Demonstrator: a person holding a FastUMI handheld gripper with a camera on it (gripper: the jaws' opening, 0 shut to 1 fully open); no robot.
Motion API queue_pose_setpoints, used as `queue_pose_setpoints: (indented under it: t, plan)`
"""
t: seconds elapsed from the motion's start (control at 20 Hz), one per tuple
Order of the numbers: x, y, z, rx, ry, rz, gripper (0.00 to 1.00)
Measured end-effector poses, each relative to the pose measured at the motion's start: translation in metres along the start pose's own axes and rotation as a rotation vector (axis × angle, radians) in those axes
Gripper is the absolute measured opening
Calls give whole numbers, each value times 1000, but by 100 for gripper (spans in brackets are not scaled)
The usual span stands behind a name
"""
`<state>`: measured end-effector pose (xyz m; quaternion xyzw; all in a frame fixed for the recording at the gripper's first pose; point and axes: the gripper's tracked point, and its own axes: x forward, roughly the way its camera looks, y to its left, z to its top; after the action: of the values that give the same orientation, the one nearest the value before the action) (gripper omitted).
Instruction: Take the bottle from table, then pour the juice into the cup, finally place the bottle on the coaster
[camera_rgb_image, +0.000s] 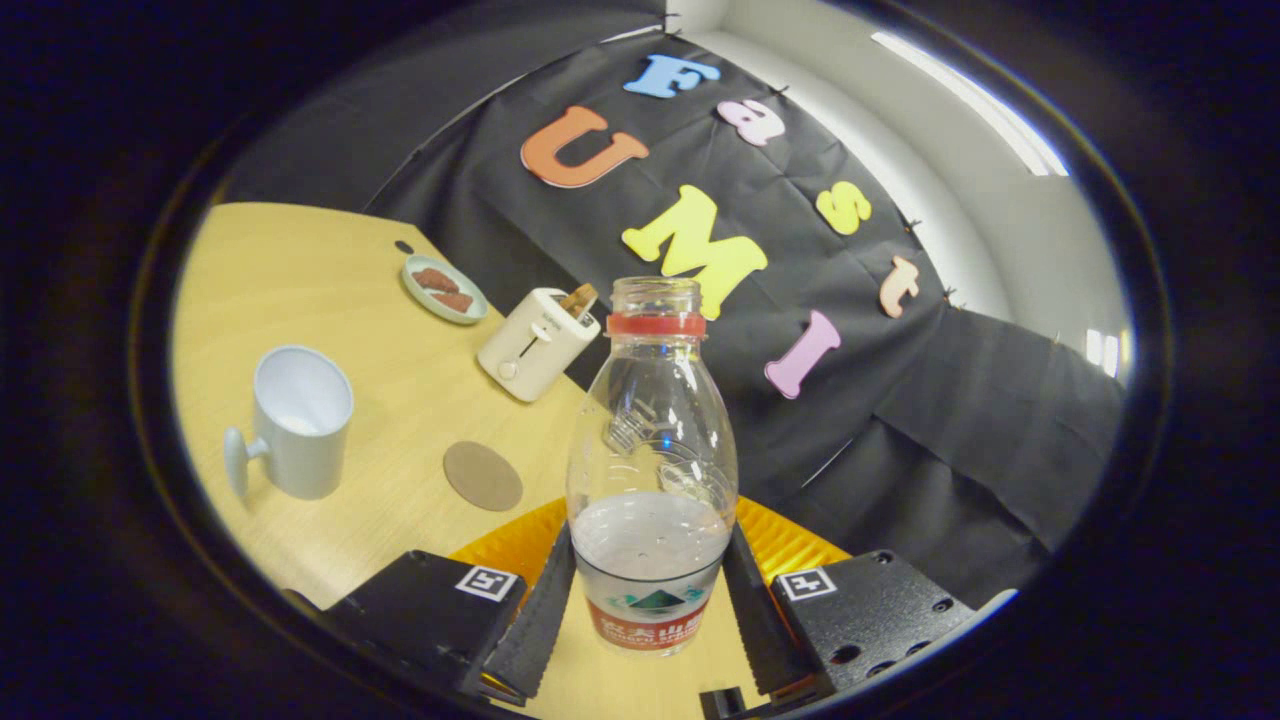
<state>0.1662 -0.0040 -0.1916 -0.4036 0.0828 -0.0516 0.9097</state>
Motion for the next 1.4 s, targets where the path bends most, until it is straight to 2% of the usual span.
queue_pose_setpoints:
  t: [0.25,0.6,1.4]
  plan:
    - [1,8,6,-159,-12,-19,80]
    - [7,14,9,-461,-48,-81,80]
    - [-2,30,26,-764,-119,-83,80]
